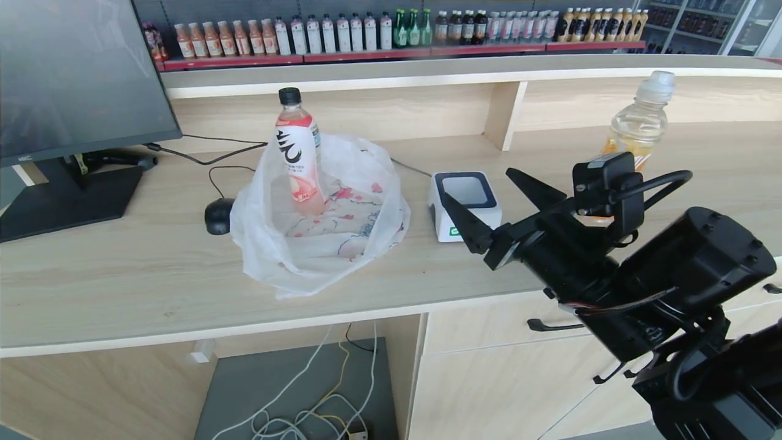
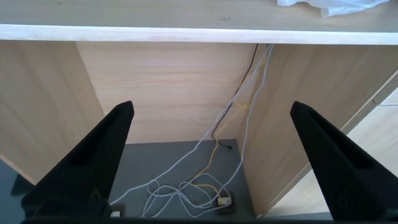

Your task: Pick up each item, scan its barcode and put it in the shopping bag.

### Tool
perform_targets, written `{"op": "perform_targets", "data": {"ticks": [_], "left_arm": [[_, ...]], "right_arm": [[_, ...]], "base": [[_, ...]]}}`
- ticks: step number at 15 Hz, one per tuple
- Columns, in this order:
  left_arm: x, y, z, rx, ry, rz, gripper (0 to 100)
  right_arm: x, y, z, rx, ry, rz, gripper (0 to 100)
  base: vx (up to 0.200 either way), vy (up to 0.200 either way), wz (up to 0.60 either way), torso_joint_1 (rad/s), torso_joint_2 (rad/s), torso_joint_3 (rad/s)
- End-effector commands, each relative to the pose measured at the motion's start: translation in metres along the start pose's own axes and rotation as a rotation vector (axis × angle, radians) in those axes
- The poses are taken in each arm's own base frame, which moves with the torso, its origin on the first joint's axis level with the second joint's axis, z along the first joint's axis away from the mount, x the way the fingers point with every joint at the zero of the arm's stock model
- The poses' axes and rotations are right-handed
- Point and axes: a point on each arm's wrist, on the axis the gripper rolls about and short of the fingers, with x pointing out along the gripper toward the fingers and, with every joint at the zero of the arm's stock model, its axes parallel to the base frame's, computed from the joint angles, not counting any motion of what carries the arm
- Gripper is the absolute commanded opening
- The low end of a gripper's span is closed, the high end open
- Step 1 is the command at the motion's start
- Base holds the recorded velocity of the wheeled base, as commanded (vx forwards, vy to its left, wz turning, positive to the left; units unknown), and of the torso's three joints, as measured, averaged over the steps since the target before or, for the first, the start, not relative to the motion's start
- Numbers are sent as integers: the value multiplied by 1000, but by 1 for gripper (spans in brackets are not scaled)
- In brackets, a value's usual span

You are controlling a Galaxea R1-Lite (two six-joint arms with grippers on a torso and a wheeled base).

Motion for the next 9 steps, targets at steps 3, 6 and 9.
{"op": "perform_targets", "data": {"ticks": [3,6,9], "left_arm": [[0,0,0,0,-1,0,100],[0,0,0,3,-2,0,100],[0,0,0,3,-1,0,100]], "right_arm": [[15,5,20,11,-100,7,100],[5,5,16,6,-65,12,100],[5,4,17,13,-58,-60,100]], "base": [[0,-200,0,1,-1,5],[0,-200,0,2,1,2],[0,-133,0,2,5,2]]}}
